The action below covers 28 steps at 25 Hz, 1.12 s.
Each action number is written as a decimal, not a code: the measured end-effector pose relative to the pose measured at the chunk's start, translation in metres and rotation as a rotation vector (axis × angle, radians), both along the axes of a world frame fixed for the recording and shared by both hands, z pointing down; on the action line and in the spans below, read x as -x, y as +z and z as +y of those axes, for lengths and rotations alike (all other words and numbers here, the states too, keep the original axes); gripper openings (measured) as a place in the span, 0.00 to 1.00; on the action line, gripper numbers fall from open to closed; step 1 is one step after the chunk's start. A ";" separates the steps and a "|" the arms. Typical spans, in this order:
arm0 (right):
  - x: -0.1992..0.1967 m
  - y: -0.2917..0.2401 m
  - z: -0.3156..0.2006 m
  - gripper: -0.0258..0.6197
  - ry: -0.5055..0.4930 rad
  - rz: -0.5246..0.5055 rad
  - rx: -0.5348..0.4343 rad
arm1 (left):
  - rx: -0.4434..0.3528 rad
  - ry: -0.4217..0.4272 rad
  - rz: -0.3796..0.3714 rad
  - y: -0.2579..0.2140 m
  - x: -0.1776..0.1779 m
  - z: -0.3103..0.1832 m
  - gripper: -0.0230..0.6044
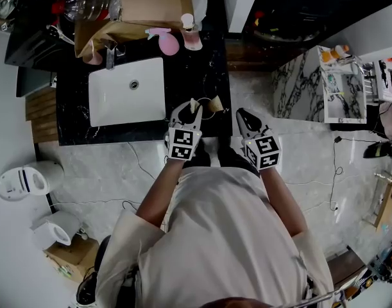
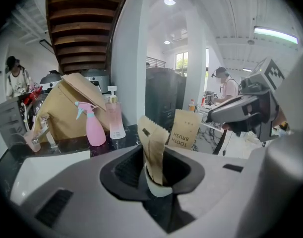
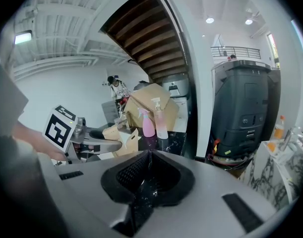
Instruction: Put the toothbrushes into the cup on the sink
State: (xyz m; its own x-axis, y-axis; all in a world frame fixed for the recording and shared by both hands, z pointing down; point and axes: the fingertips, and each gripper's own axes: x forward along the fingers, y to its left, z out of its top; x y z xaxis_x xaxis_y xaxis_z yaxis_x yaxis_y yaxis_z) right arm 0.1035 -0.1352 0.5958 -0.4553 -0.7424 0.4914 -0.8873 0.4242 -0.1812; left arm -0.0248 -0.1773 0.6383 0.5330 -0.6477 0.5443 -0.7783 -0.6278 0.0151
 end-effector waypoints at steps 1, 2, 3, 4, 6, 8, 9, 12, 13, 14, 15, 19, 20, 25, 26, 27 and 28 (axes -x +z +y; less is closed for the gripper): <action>0.000 0.000 0.001 0.11 0.000 0.002 0.001 | 0.005 -0.003 0.003 0.002 0.000 0.000 0.20; -0.001 0.001 0.002 0.11 0.000 0.003 0.003 | 0.009 -0.005 0.006 0.004 0.001 0.001 0.21; -0.001 0.001 0.003 0.11 0.000 0.005 0.005 | 0.014 -0.005 0.009 0.006 0.000 0.001 0.23; -0.001 0.002 0.004 0.11 0.000 0.006 0.006 | 0.019 -0.004 0.011 0.007 0.000 0.002 0.24; -0.001 0.002 0.007 0.11 -0.001 0.007 0.007 | 0.028 -0.002 0.016 0.010 0.000 0.005 0.29; 0.000 0.003 0.008 0.11 -0.004 0.006 0.008 | 0.033 -0.005 0.021 0.012 0.000 0.007 0.33; 0.001 0.003 0.009 0.11 -0.006 0.005 0.008 | 0.036 -0.007 0.023 0.013 0.000 0.008 0.35; 0.004 0.003 0.010 0.11 -0.014 0.001 0.005 | 0.042 -0.012 0.030 0.014 0.001 0.010 0.37; 0.005 0.002 0.010 0.11 -0.017 0.000 0.003 | 0.043 -0.013 0.033 0.014 0.002 0.010 0.37; 0.006 0.001 0.010 0.11 -0.020 -0.001 0.000 | 0.042 -0.014 0.037 0.014 0.002 0.011 0.37; 0.007 0.000 0.010 0.11 -0.022 -0.001 -0.003 | 0.043 -0.015 0.044 0.014 0.002 0.011 0.37; 0.009 -0.004 0.011 0.11 -0.025 -0.003 -0.011 | 0.046 -0.009 0.070 0.010 0.001 0.018 0.37; 0.009 -0.005 0.011 0.11 -0.027 -0.003 -0.013 | 0.044 -0.008 0.072 0.008 0.000 0.019 0.37; 0.010 -0.012 0.010 0.11 -0.036 -0.004 -0.028 | 0.042 -0.009 0.082 -0.004 0.002 0.024 0.37; 0.009 -0.013 0.010 0.11 -0.037 -0.005 -0.029 | 0.044 -0.011 0.085 -0.006 0.002 0.025 0.36; 0.009 -0.013 0.010 0.11 -0.038 -0.005 -0.031 | 0.046 -0.014 0.087 -0.007 0.002 0.026 0.36; 0.009 -0.014 0.010 0.11 -0.040 -0.006 -0.033 | 0.046 -0.019 0.089 -0.009 0.003 0.027 0.36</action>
State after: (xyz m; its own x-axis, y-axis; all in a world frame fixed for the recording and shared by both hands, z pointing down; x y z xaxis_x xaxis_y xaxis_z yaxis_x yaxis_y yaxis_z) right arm 0.0945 -0.1257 0.5820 -0.4877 -0.7397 0.4638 -0.8685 0.4649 -0.1718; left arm -0.0278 -0.1500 0.6290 0.5685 -0.6337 0.5246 -0.7843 -0.6099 0.1132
